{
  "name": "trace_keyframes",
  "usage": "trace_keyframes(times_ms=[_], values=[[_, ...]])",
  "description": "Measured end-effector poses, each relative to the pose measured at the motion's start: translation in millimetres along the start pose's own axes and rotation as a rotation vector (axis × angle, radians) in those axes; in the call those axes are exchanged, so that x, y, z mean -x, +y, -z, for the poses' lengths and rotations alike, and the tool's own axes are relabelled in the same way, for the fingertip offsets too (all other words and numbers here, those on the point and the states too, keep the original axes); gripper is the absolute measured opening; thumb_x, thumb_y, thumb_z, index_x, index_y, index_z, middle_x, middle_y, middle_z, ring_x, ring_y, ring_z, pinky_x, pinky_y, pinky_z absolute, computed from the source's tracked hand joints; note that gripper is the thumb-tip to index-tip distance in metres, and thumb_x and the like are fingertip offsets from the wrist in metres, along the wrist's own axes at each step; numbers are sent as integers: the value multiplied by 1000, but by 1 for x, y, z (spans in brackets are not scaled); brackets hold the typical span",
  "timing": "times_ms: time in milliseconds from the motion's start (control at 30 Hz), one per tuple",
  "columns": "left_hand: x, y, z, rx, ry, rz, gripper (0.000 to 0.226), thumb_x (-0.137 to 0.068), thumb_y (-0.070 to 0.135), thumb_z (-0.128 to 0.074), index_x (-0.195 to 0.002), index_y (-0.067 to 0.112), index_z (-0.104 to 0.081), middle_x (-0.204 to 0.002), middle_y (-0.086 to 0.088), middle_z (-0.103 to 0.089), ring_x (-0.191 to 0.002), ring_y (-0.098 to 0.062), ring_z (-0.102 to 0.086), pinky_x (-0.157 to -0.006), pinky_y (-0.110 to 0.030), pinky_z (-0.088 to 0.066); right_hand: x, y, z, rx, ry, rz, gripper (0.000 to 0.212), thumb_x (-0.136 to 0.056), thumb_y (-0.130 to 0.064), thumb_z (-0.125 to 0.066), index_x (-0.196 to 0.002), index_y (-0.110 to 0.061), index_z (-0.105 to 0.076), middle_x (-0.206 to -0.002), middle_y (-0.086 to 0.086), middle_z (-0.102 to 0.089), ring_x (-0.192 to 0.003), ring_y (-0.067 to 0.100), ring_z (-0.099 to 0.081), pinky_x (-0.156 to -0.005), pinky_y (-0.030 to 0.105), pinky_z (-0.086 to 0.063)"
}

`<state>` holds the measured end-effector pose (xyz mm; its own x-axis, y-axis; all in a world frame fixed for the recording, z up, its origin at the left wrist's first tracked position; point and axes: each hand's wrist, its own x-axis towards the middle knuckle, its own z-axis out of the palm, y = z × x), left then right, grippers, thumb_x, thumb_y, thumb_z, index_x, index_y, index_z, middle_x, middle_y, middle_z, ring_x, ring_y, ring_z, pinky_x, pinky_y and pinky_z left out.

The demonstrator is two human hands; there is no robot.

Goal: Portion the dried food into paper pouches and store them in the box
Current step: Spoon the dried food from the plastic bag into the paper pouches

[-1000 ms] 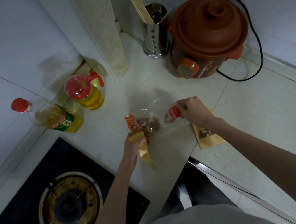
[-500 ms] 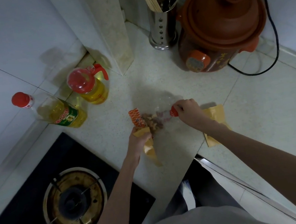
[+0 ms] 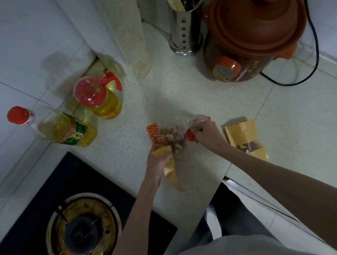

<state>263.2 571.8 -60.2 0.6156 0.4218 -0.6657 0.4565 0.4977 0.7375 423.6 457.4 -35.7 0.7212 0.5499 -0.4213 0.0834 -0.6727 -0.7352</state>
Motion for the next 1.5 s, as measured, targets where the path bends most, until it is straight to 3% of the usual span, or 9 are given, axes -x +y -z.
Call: trace_keyframes(times_ms=[133,267,500,667,833,1067,1200,1400,1500], values=[[-1,1,3,15,-30,11,37,-67,15,-66,-102,23,-61,-81,12,-73,-77,-7,-70,-60,-20,-53,-2,9,-6,-343,6,-292,21,-91,-4,-54,-90,14,-66,-65,10,-59,-61,15,-55,-65,34,-52],[-1,2,3,18,-44,7,34,-67,14,-66,-100,24,-62,-80,11,-73,-76,-8,-70,-59,-20,-53,-2,10,-15,-523,27,-409,20,-90,0,-53,-95,17,-63,-62,6,-55,-56,11,-50,-52,19,-44],[-2,7,7,47,-16,26,40,-63,16,-67,-103,20,-61,-80,8,-73,-75,-9,-70,-59,-21,-54,-3,12,-9,-683,10,-446,14,-90,1,-55,-93,2,-69,-71,7,-58,-61,13,-50,-62,26,-43],[-4,12,8,49,67,81,42,-60,16,-64,-102,18,-61,-89,-1,-68,-80,-15,-66,-65,-28,-52,-2,11,-3,-735,50,-455,25,-89,6,-50,-72,-6,-64,-65,9,-53,-56,16,-48,-57,25,-42],[-4,12,9,32,69,91,45,-60,16,-63,-105,16,-60,-96,-6,-66,-88,-21,-64,-74,-34,-53,-1,14,6,-752,64,-456,18,-90,4,-51,-83,-5,-65,-69,10,-56,-58,16,-48,-59,26,-41],[-4,16,8,33,77,109,44,-60,16,-63,-104,16,-60,-94,-5,-67,-86,-20,-65,-70,-33,-53,3,21,15,-839,63,-501,10,-91,-3,-57,-95,1,-65,-67,6,-53,-57,13,-46,-56,24,-40],[-4,17,6,14,73,116,47,-60,17,-63,-106,15,-59,-101,-9,-65,-93,-25,-63,-81,-42,-53,4,22,19,-845,56,-504,16,-90,1,-55,-103,5,-63,-73,9,-54,-59,14,-47,-58,25,-39],[-7,17,7,58,115,111,28,-76,2,-60,-99,17,-61,-91,-6,-66,-84,-23,-64,-74,-37,-53,0,20,18,-862,66,-536,17,-91,-4,-57,-104,6,-62,-72,8,-54,-59,13,-47,-59,26,-41],[-5,19,7,76,118,120,31,-67,6,-62,-97,17,-62,-86,-4,-67,-80,-22,-64,-70,-35,-53,0,25,22,-806,70,-536,10,-91,-3,-55,-92,-1,-65,-67,6,-54,-57,12,-46,-56,25,-38]])
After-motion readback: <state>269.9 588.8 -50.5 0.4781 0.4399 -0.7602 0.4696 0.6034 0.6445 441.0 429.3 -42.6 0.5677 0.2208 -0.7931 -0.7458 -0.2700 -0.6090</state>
